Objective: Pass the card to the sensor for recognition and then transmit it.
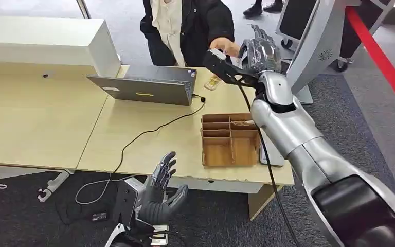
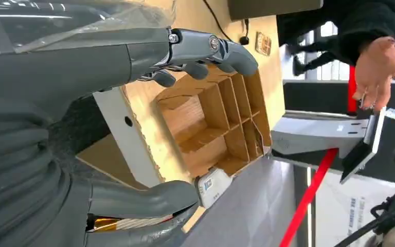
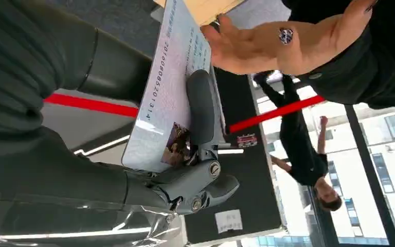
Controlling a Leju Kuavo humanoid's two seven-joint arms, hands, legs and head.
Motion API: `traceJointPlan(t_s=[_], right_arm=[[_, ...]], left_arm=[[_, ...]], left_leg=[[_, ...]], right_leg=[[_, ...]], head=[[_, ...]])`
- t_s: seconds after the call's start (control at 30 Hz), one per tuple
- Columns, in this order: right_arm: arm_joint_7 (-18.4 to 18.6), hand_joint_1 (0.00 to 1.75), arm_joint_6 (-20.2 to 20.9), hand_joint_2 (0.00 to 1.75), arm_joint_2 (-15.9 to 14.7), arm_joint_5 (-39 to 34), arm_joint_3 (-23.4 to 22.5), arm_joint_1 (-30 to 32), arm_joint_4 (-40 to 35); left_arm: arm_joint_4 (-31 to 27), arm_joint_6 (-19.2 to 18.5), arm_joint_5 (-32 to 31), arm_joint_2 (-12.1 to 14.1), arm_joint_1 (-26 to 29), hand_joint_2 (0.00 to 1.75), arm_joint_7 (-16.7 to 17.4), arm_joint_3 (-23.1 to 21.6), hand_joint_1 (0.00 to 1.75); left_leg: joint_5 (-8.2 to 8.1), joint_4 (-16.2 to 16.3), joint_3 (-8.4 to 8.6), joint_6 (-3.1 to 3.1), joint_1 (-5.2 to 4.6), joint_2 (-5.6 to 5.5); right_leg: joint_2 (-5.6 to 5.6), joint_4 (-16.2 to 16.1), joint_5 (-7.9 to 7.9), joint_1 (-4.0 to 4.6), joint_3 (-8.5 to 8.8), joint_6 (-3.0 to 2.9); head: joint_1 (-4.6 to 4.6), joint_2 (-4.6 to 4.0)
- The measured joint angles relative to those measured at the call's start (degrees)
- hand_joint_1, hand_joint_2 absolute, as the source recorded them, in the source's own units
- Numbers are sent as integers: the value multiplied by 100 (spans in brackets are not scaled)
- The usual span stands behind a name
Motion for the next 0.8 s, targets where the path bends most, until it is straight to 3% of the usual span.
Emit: traceJointPlan(t_s=[0.47, 0.5, 0.53, 0.8], right_arm=[[207, 171, -35, 175, 127, -216, 166, -281, 786], [207, 134, -35, 175, 127, -232, 175, -290, 835], [207, 0, -35, 175, 127, -247, 190, -296, 883], [253, 0, -138, 175, 127, -269, 247, -295, 1071]], left_arm=[[-2, -227, -96, 2, 6, 175, 120, 2, 0], [-2, -227, -96, 2, 6, 175, 136, 2, 0], [-2, -229, -96, 4, 7, 175, 148, 2, 0], [-7, -229, -94, 31, -3, 175, 273, 2, 0]], left_leg=[[0, 2, 1, 0, -1, 1], [0, 2, 1, 0, -1, 1], [0, 2, 1, 0, -1, 0], [0, 2, 2, 0, 0, 1]], right_leg=[[0, 0, 0, 0, 0, 0], [0, 0, 0, 0, 0, 0], [0, 0, 0, 0, 0, 0], [1, 0, 0, 0, -1, 0]], head=[[2, 0], [2, 0], [2, 0], [2, 0]])
